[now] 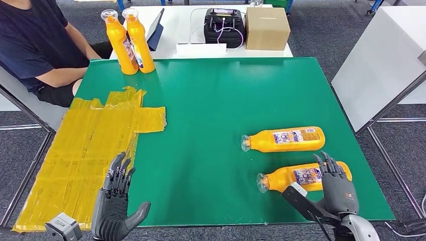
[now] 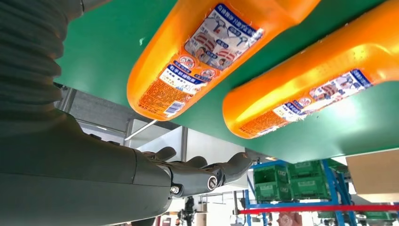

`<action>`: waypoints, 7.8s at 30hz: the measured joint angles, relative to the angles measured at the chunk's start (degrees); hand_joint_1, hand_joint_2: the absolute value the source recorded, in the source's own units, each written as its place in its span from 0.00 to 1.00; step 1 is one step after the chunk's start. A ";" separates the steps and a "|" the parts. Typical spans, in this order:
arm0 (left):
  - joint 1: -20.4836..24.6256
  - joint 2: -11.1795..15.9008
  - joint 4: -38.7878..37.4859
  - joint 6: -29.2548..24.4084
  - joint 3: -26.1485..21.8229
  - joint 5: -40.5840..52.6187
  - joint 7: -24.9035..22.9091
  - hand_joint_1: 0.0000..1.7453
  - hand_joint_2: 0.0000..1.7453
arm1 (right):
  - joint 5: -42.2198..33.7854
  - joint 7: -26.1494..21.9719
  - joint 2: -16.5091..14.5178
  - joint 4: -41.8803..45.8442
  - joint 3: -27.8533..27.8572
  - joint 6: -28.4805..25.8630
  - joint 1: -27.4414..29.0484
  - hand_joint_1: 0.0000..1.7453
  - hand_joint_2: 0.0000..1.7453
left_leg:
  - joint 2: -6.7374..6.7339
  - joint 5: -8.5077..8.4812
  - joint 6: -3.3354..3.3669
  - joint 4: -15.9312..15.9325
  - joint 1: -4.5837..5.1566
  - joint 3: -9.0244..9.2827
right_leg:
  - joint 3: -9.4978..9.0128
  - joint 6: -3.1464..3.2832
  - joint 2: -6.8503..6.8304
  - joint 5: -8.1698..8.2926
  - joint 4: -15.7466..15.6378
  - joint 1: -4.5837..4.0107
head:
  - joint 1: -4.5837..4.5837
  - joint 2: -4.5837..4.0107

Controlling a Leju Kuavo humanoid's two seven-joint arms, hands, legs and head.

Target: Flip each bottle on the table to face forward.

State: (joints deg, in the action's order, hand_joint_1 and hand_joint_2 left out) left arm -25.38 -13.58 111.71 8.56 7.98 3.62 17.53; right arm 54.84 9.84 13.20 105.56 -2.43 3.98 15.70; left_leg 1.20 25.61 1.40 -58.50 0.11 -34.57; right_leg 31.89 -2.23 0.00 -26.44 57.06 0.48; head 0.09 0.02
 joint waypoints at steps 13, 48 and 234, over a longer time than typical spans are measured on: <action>0.03 -0.01 0.01 0.01 -0.11 -0.01 -0.32 0.00 1.00 | -0.39 1.63 2.35 -1.84 -2.56 0.39 -0.37 0.00 1.00 | 0.00 0.00 0.00 0.00 0.00 0.01 | 0.00 0.00 0.00 0.00 0.00 0.00 | 0.00 0.00; 2.01 0.56 -0.72 -1.49 -0.30 -2.54 -1.44 0.00 1.00 | -3.20 4.31 16.74 -8.21 -5.02 8.61 -4.83 0.00 1.00 | -0.02 0.00 0.01 -0.02 0.05 0.01 | 0.00 -0.01 0.01 0.01 0.00 0.06 | 0.01 0.00; 4.66 10.73 -9.94 1.69 18.64 -13.31 8.38 1.00 1.00 | -17.17 -11.91 -3.77 -5.67 -44.20 0.93 -11.45 1.00 1.00 | -0.28 0.71 0.43 0.05 -0.46 1.12 | -1.72 -0.28 0.29 -0.13 -1.25 -0.45 | 0.03 0.00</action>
State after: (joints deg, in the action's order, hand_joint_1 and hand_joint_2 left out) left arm -20.73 -2.85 101.77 10.25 26.62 -9.69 25.91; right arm 37.68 -2.08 9.43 99.89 -46.63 4.91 4.25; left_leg 0.92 26.31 1.83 -58.46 -0.36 -33.45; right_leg 30.17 -2.52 0.29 -26.57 55.81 0.03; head 0.13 0.02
